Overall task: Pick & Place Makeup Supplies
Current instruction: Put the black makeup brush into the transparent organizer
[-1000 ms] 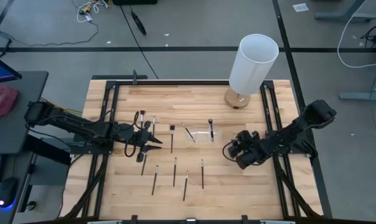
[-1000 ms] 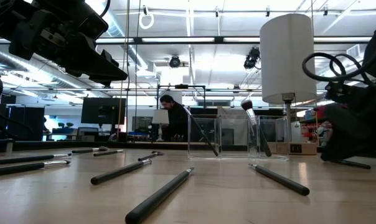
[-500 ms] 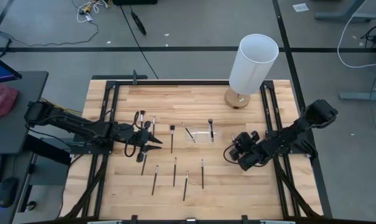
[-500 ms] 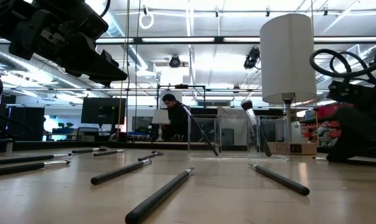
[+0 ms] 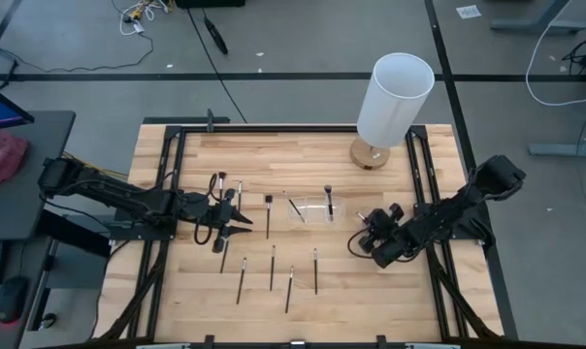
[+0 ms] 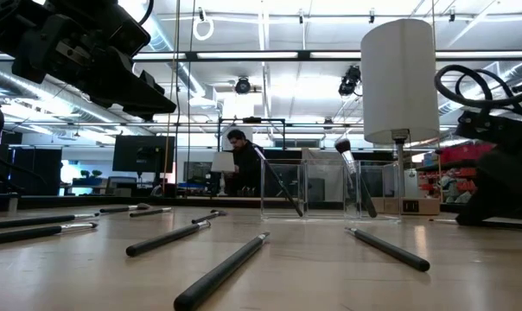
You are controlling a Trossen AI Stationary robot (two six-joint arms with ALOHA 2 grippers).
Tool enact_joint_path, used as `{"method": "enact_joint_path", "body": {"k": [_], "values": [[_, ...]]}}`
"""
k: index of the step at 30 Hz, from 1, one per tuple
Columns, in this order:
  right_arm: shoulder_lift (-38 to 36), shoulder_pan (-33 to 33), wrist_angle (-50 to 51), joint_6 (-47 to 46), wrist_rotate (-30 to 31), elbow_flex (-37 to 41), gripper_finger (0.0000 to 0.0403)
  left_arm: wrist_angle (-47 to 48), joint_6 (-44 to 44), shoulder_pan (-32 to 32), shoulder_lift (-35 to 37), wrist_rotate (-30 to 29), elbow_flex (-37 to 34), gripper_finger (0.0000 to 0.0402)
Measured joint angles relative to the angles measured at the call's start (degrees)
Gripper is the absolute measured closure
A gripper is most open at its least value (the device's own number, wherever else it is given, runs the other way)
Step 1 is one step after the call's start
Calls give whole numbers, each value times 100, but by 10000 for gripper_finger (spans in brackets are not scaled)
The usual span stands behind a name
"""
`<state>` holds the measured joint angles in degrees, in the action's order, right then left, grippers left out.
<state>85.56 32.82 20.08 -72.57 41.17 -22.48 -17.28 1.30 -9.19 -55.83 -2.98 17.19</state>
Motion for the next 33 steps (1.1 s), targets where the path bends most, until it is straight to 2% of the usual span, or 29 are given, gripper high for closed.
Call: {"method": "enact_joint_path", "body": {"k": [10, 20, 27, 33], "values": [[13, 338, 489, -88, -277, -634, 399, -13, 2, -2, 0, -2, 0, 301], [3, 776, 302, -63, 491, -1183, 399, -268, -62, -138, -2, 107, -2, 301], [-4, 872, -1321, 1070, 1247, -1230, 398, -1204, -622, -703, -317, 286, -4, 301], [-6, 762, -3677, 3116, 1627, -1133, 398, -2657, -773, -852, -1449, 290, -4, 301]]}}
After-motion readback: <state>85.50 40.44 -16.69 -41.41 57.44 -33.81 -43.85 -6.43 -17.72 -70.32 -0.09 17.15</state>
